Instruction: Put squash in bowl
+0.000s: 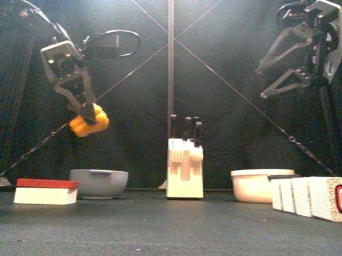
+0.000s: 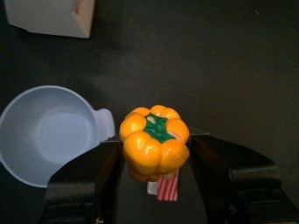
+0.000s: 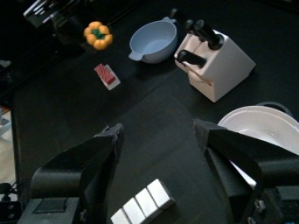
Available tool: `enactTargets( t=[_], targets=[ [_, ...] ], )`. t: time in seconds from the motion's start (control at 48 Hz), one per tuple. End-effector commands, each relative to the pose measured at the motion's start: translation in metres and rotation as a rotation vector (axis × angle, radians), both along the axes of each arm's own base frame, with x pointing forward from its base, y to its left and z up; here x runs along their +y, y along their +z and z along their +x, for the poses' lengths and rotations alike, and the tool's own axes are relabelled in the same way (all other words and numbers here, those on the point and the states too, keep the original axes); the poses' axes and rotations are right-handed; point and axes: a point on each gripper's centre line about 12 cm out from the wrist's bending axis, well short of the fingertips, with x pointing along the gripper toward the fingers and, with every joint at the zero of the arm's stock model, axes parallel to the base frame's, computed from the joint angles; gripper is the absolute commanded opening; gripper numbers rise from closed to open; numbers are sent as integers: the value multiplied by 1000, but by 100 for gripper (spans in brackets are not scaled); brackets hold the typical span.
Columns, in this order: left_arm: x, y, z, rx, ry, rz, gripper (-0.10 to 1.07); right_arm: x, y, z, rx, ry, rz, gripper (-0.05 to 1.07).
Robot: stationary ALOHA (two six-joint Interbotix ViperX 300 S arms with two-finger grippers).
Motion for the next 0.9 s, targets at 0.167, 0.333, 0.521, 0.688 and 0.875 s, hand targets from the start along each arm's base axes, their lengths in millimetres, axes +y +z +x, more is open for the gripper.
enactTargets(
  t=[0.167, 0.333, 0.521, 0.688, 0.875],
  targets=[
    [36, 5, 5, -130, 111, -11, 81, 0, 3, 1, -10, 2, 0, 95],
    [53, -6, 1, -174, 198, -56, 81, -2, 5, 1, -16, -12, -6, 95],
    [66, -20, -1, -237, 298, -125, 81, -5, 7, -2, -24, -30, -7, 95],
    [73, -30, -3, -246, 332, -134, 81, -13, 7, -2, -25, -73, -12, 95],
    [80, -41, -5, -220, 361, -139, 81, -17, 9, 0, -32, -99, -7, 95]
  ],
)
